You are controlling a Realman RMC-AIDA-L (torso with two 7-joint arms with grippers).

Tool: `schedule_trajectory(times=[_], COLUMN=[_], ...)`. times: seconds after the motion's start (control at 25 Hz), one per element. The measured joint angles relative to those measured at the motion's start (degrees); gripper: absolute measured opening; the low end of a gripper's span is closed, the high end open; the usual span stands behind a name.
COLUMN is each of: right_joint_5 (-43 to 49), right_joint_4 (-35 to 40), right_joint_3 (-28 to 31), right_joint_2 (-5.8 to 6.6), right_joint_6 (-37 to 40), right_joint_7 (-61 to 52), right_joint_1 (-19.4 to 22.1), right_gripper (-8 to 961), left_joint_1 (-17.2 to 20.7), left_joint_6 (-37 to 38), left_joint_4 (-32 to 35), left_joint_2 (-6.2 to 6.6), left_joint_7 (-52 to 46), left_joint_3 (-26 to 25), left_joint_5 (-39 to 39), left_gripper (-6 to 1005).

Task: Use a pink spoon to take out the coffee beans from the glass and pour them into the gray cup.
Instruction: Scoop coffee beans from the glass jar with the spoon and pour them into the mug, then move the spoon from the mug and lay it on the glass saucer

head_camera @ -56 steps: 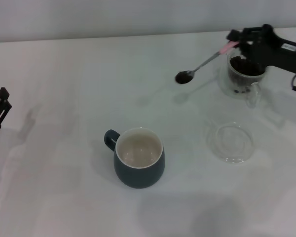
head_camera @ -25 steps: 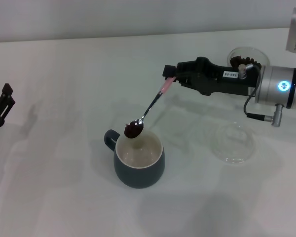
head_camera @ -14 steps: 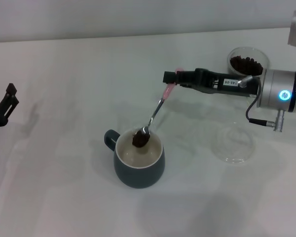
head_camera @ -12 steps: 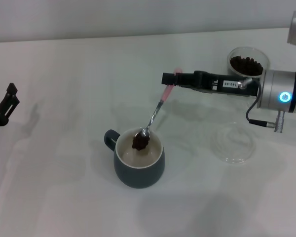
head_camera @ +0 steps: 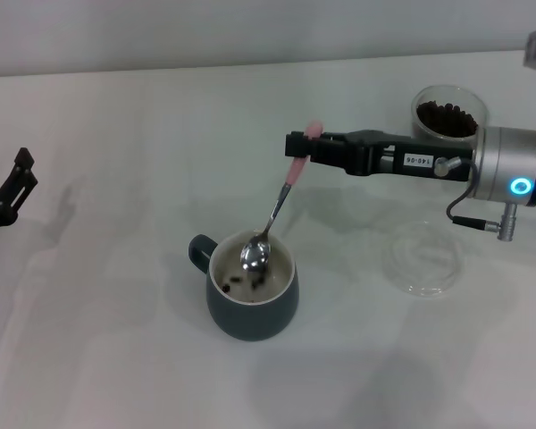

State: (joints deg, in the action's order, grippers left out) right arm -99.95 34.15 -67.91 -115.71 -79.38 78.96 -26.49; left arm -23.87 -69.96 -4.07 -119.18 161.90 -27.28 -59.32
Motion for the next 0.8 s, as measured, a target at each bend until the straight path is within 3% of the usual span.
schedule_trajectory(times=[0.44, 0.6, 0.72, 0.8], right_joint_5=[-3.55, -3.98, -3.72, -3.76], right_joint_4=[2.84, 2.08, 0.94, 0.00], right_joint_3=[1.00, 6.46, 11.13, 12.60], right_joint_2=[0.51, 0.88, 2.07, 3.67], right_joint_6=[-1.14, -6.29, -10.44, -11.81], right_joint_7=[3.25, 3.25, 3.00, 2.77], right_joint_1=[3.38, 4.03, 4.27, 4.45], right_gripper=[150, 150, 150, 150], left_joint_1=[-0.06, -0.19, -0.37, -0.47], left_joint_6=[0.00, -0.01, -0.01, -0.01], left_joint_4=[-0.38, -0.44, -0.48, -0.49], left_joint_2=[0.00, -0.07, -0.10, -0.14], left_joint_7=[0.00, 0.00, 0.00, 0.00], left_joint_3=[-0.32, -0.33, -0.33, -0.32], left_joint_5=[-0.08, -0.21, -0.33, -0.34], left_gripper=[832, 834, 833, 833])
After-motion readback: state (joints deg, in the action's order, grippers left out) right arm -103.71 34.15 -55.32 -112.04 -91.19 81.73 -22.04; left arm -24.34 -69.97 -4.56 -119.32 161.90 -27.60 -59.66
